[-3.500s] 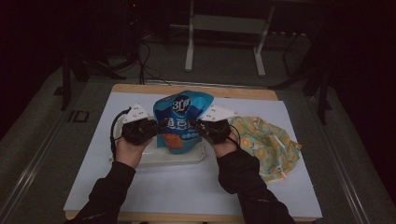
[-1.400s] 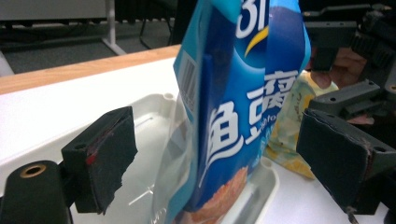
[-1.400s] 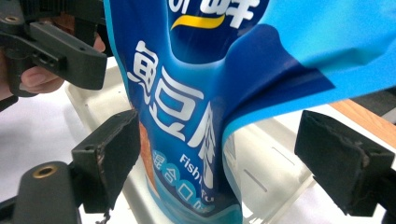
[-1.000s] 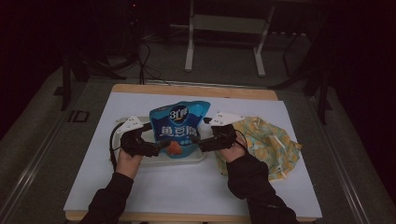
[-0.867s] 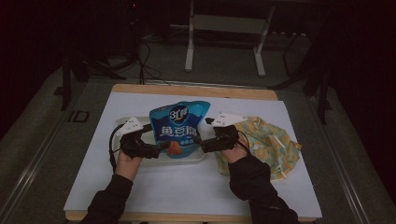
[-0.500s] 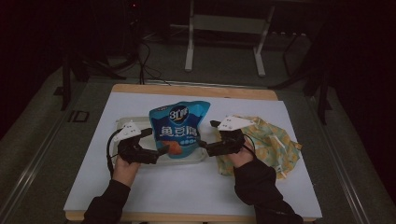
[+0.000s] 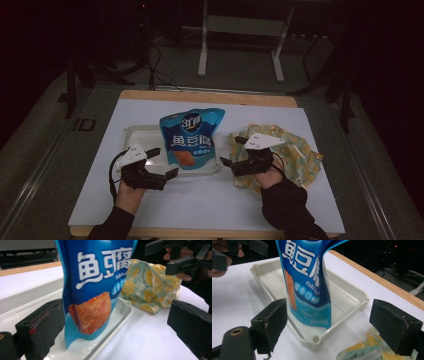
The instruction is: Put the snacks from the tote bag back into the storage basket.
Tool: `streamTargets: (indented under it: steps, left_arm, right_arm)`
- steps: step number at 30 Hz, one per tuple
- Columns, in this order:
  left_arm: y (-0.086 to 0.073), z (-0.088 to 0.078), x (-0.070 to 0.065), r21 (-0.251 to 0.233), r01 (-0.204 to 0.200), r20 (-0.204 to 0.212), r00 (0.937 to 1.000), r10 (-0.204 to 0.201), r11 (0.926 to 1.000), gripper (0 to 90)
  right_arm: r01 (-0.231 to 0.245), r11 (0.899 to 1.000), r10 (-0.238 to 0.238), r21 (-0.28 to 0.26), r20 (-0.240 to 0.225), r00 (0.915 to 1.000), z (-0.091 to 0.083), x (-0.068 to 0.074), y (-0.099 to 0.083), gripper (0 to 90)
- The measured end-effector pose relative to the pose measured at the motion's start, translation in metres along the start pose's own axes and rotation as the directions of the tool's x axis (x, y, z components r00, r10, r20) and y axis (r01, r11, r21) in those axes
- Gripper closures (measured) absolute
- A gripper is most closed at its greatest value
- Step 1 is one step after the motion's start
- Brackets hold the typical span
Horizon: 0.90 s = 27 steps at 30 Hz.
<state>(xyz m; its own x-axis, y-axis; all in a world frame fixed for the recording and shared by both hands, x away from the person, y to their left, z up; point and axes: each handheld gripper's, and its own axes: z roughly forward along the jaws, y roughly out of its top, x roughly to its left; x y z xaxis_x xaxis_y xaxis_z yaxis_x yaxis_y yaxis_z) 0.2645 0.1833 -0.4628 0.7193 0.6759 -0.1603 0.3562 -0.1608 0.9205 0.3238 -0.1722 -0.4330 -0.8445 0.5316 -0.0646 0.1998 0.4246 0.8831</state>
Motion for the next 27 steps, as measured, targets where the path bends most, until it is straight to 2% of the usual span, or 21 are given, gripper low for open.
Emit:
streamTargets:
  steps: [8, 10, 12, 16, 17, 20, 24, 27]
  left_arm:
    - [-0.017, -0.007, -0.011, 0.013, 0.018, -0.001, 0.9998, -0.018, 0.9997, 2.0]
    - [-0.020, -0.008, -0.016, 0.009, 0.022, 0.018, 0.9996, -0.022, 0.9997, 2.1]
    - [-0.022, -0.007, -0.021, 0.025, 0.007, 0.015, 0.9999, -0.007, 0.9997, 2.0]
    - [-0.021, -0.005, -0.031, 0.027, -0.006, 0.059, 0.9983, 0.004, 0.9996, 2.1]
    - [-0.021, -0.005, -0.031, 0.027, -0.006, 0.059, 0.9983, 0.004, 0.9996, 2.1]
    - [-0.019, 0.002, -0.040, 0.037, -0.023, 0.098, 0.9950, 0.019, 0.9991, 2.0]
    - [-0.019, 0.012, -0.048, 0.041, -0.056, 0.131, 0.9901, 0.050, 0.9976, 2.0]
    - [-0.020, 0.018, -0.049, 0.049, -0.060, 0.144, 0.9881, 0.053, 0.9970, 2.1]
  right_arm:
    - [-0.006, 1.000, 0.006, -0.002, 0.012, 0.9999, -0.015, 0.000, -0.015, 14.5]
    - [-0.009, 1.000, 0.009, -0.003, 0.013, 0.9999, -0.019, 0.000, -0.018, 14.5]
    - [-0.006, 1.000, 0.006, -0.001, 0.015, 0.9999, -0.023, 0.001, -0.022, 14.4]
    - [-0.012, 1.000, 0.012, -0.012, 0.022, 0.9997, -0.032, 0.004, -0.030, 14.4]
    - [-0.015, 1.000, 0.015, -0.011, 0.023, 0.9996, -0.034, 0.004, -0.033, 14.4]
    - [-0.017, 1.000, 0.018, -0.016, 0.028, 0.9995, -0.042, 0.006, -0.040, 14.4]
    - [-0.028, 0.999, 0.030, -0.036, 0.049, 0.9984, -0.053, 0.007, -0.050, 14.4]
    - [-0.021, 0.998, 0.026, -0.060, 0.081, 0.9964, -0.060, 0.009, -0.057, 14.1]
